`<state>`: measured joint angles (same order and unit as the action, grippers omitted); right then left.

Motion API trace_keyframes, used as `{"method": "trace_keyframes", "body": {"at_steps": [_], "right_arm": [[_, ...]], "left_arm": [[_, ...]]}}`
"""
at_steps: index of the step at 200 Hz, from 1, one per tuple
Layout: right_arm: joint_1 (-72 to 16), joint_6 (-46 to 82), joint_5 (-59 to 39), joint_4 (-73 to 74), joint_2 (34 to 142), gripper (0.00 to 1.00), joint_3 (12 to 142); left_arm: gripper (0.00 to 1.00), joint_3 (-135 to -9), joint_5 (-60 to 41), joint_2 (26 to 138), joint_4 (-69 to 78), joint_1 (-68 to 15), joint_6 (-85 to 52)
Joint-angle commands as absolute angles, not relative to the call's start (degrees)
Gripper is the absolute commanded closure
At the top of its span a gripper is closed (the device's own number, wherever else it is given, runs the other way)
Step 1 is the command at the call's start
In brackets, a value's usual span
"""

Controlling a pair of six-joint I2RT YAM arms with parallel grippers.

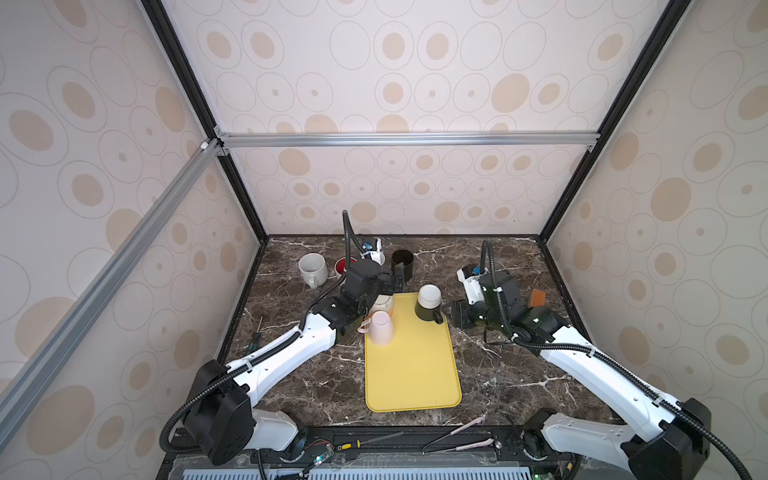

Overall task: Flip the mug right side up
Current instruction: 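Move the left gripper over the upside-down pink mug while right approaches tray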

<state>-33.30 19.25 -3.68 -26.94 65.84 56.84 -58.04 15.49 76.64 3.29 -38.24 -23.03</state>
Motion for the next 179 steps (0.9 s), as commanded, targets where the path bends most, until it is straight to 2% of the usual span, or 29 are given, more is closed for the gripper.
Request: {"method": "trace_keyframes", "body": {"at_steps": [1, 41, 111, 179], "right_arm": [[-32.96, 16.36, -1.66, -31.08, 67.76, 0.44, 58.53], [-32.91, 13.86, 1.44, -33.04, 70.78, 0.46, 60.35], [-32.98, 12.72, 1.40, -33.15, 76.61, 0.50, 61.81], [-33.04, 10.40, 3.18, -35.35, 83.47, 0.57, 66.42]], "left_arm": [[0.00, -56.35, 14.04, 72.29, 1.76, -38.01, -24.76], [0.00, -48.82, 4.70, 62.83, 5.78, -37.95, -24.91], [0.01, -38.70, -2.84, 58.10, 11.53, -34.53, -32.13], [0.02, -35.24, -6.82, 52.42, 11.52, -28.97, -33.80]]}}
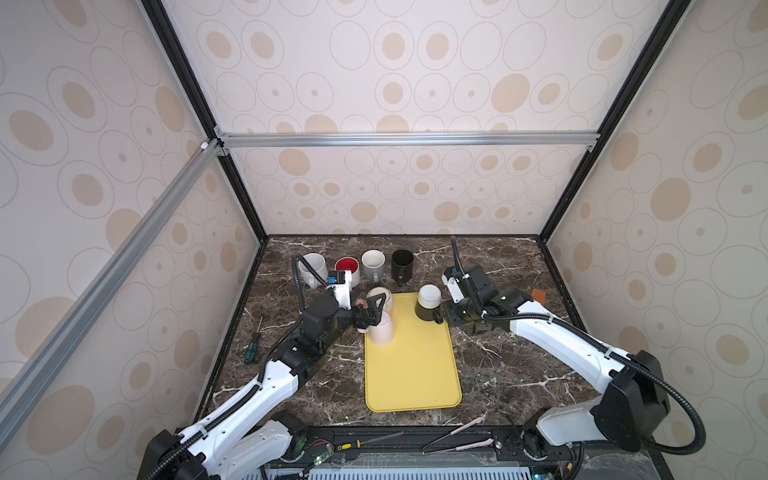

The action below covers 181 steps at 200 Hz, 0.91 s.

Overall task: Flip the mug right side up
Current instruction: 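Move the left gripper over the upside-down pink mug while right approaches tray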

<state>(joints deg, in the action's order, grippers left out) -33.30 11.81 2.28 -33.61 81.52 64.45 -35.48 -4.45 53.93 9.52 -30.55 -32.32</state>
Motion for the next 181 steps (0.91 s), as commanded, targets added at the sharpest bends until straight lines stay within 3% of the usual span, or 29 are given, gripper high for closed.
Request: {"method": "trace_keyframes", "body": {"at_steps": [1, 67, 126, 181], "right_arm": [[-33.04, 10.47, 3.04, -35.34, 83.53, 0.57, 66.43], [-35.85, 13.18, -1.53, -31.38, 82.93, 0.57, 66.89], [-36.34, 13.53, -2.50, -31.75, 80.84, 0.57, 66.45], [-36.33, 14.03, -2.38, -30.57, 77.26, 0.57, 63.92]], "left_arm": [[0.02, -35.24, -6.84, 52.45, 11.43, -28.90, -33.78], [0.04, -36.33, -12.22, 59.40, 2.75, -21.31, -31.02], [0.08, -40.11, 1.46, 69.13, -6.59, -20.57, -27.48], [0.09, -40.90, -0.34, 73.57, -3.58, -20.57, -27.29]]}}
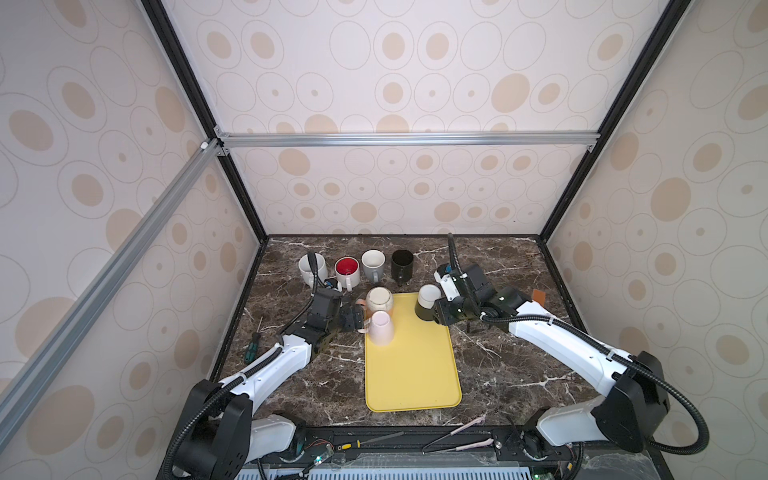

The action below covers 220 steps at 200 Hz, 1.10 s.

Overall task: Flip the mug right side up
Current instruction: 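Move the left gripper over the upside-down pink mug while right approaches tray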

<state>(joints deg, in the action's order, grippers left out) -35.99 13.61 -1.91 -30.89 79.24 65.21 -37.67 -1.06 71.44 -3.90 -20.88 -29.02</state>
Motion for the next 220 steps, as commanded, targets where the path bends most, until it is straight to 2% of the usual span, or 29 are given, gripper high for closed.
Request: {"method": "trace_keyframes", "body": {"at_steps": [1, 84, 166, 220], "right_arm": [[-36.36, 14.00, -2.37, -30.58, 77.22, 0.57, 63.91], [-36.38, 13.42, -2.35, -31.02, 75.82, 0.56, 62.45], [-36.33, 13.51, -2.90, -30.09, 75.07, 0.56, 61.07], [-36.36, 14.33, -3.34, -29.62, 74.62, 0.56, 60.29]], "left_arm": [[0.09, -40.97, -0.39, 73.70, -3.64, -20.57, -27.22], [0.12, -43.06, -4.37, 79.47, -4.06, -20.62, -26.10], [0.16, -38.64, -8.98, 78.13, -3.66, -21.58, -28.10], [0.18, -37.11, -6.36, 75.24, -6.95, -25.30, -29.36]]}}
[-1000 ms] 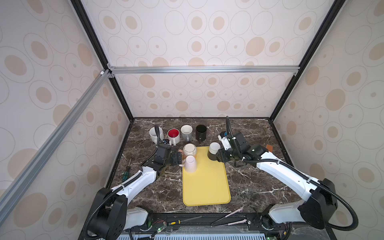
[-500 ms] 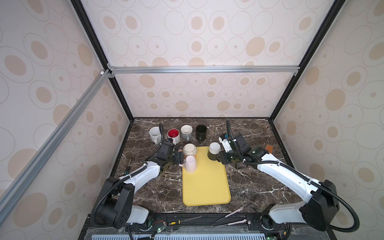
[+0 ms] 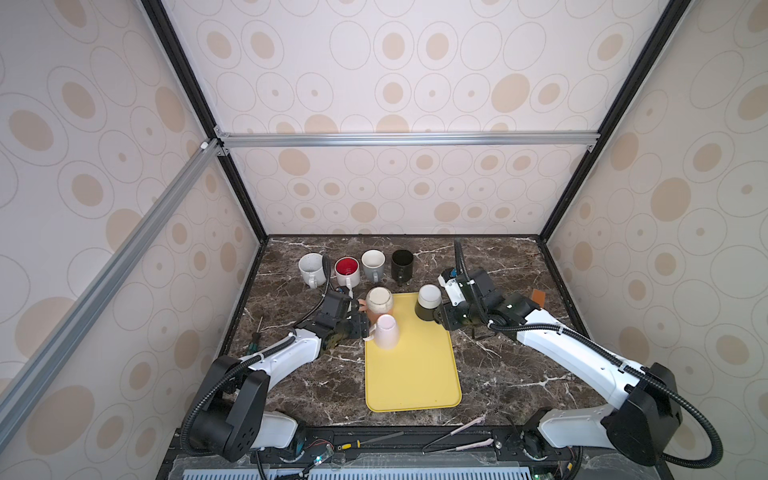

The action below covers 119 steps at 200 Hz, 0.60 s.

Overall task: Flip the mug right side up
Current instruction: 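Move the left gripper over the upside-down pink mug while right approaches tray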

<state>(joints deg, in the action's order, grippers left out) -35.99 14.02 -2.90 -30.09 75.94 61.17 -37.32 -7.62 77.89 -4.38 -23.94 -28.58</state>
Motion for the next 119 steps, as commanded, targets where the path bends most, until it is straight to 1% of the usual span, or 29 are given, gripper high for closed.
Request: {"method": "trace_keyframes", "body": {"at_steps": [1, 23, 47, 72, 88, 119], "right_arm": [[-36.37, 14.33, -3.34, -29.62, 74.58, 0.56, 60.29], [-36.38, 14.33, -2.84, -29.58, 74.12, 0.56, 59.88], [-36.36, 14.35, -2.29, -29.54, 73.75, 0.56, 59.37], [-36.31, 14.40, -0.96, -28.65, 73.94, 0.56, 58.69], [-36.31, 14.30, 0.16, -27.50, 74.07, 0.56, 57.97], [-36.35, 13.23, -0.03, -24.32, 72.27, 0.56, 55.89]], "left_arm": [[0.18, -37.10, -6.30, 75.10, -7.08, -25.40, -29.36], [0.18, -36.83, -3.29, 72.66, -10.10, -25.83, -28.81], [0.18, -37.65, -0.27, 67.24, -13.43, -25.92, -27.24], [0.17, -38.74, -0.12, 61.89, -13.18, -26.17, -25.37], [0.16, -40.78, -0.72, 61.64, -14.01, -27.10, -23.29], [0.16, -44.00, 2.22, 63.91, -16.76, -31.20, -17.65]]}}
